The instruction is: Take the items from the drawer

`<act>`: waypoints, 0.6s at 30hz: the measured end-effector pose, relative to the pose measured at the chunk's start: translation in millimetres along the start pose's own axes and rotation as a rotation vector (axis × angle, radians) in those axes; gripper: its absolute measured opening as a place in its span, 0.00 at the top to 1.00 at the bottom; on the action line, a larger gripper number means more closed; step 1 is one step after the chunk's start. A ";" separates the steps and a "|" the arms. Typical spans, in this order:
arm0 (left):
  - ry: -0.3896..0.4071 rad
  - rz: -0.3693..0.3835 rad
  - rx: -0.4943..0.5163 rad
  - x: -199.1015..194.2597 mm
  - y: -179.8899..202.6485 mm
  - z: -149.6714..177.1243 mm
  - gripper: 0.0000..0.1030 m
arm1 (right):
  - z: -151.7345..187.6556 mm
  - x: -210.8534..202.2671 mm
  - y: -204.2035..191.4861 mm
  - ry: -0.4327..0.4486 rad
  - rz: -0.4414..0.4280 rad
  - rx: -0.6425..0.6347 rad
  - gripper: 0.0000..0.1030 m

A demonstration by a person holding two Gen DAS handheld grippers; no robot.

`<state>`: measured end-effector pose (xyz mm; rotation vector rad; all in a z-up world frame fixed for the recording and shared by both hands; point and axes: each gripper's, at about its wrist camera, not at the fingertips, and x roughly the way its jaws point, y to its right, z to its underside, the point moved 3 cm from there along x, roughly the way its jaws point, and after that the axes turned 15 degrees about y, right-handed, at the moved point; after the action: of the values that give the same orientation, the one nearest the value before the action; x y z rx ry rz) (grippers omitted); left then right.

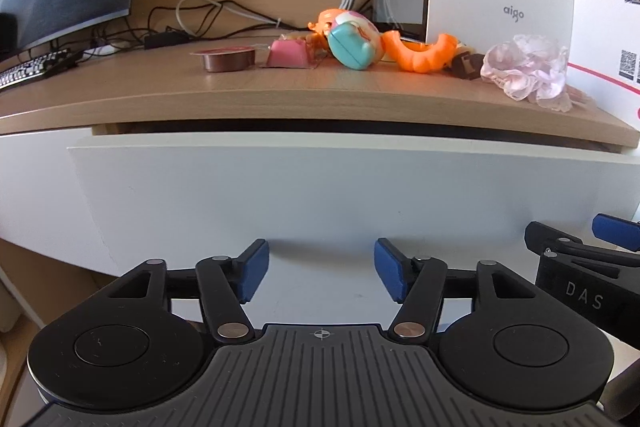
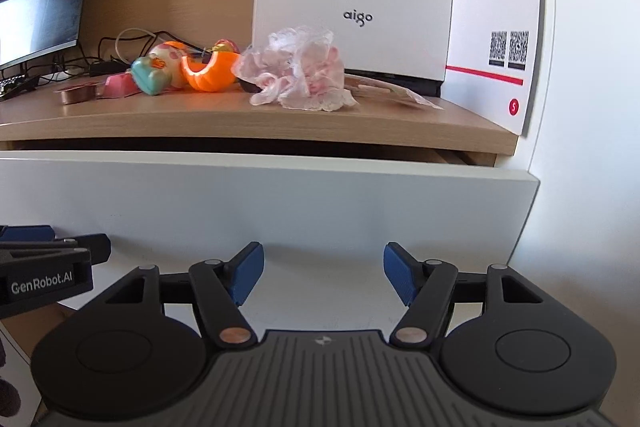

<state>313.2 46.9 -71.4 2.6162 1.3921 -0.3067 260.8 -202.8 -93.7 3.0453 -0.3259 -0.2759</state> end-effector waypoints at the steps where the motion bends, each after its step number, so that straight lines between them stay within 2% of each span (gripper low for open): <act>1: -0.002 -0.002 -0.004 3.5 0.8 -0.3 0.31 | 0.4 4.1 1.1 -0.004 0.002 0.006 0.34; 11: 0.004 -0.002 -0.016 27.2 2.6 -4.4 0.23 | 1.8 31.3 3.7 0.004 0.005 0.002 0.25; 13: 0.000 0.005 -0.016 30.7 3.3 -5.3 0.17 | 2.2 35.5 3.4 0.008 0.003 0.001 0.24; 16: -0.006 0.005 -0.016 35.9 4.6 -6.5 0.05 | 2.7 38.1 4.1 0.004 0.005 -0.004 0.17; 18: -0.011 0.003 -0.025 37.5 4.0 -6.9 0.03 | 3.9 39.7 4.2 -0.003 -0.002 -0.001 0.15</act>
<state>337.7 76.3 -74.1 2.5929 1.3791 -0.3004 297.4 -215.6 -103.9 3.0449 -0.3235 -0.2809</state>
